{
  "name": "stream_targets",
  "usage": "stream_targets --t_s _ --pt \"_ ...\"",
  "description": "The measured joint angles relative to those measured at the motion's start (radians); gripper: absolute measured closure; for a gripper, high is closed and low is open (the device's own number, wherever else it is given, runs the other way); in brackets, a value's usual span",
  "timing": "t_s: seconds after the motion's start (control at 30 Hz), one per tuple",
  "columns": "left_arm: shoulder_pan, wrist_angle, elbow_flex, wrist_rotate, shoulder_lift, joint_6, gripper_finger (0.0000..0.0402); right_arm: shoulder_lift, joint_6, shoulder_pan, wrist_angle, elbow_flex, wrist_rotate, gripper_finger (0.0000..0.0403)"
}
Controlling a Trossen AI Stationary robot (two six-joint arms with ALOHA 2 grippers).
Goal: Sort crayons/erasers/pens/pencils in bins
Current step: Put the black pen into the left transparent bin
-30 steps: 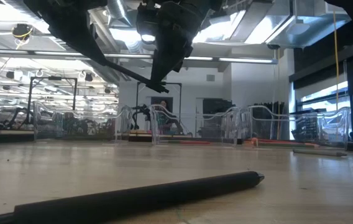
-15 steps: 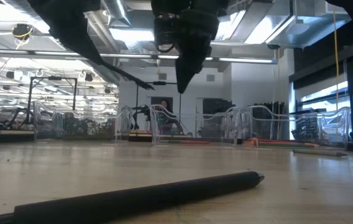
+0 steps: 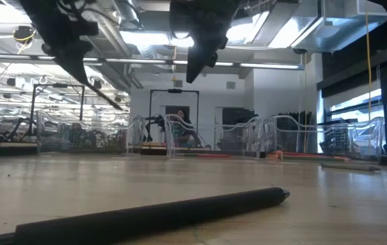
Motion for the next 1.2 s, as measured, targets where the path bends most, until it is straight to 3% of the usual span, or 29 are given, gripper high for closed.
stream_targets --t_s 0.4,0.57,0.9,1.2 --pt "0.292 0.054 -0.035 0.162 0.134 0.084 0.0391 0.000 -0.026 0.000 0.061 0.000 0.000 0.0240" --pt "0.337 0.128 -0.038 0.167 0.178 0.097 0.0392 0.000 -0.019 -0.003 0.116 0.000 0.010 0.0240" --pt "0.413 0.160 -0.038 0.241 0.250 0.138 0.0390 0.001 0.082 0.005 0.415 0.000 0.106 0.0240" --pt "0.428 0.193 -0.038 0.264 0.294 0.137 0.0340 0.002 0.079 0.006 0.437 0.000 0.106 0.0240"
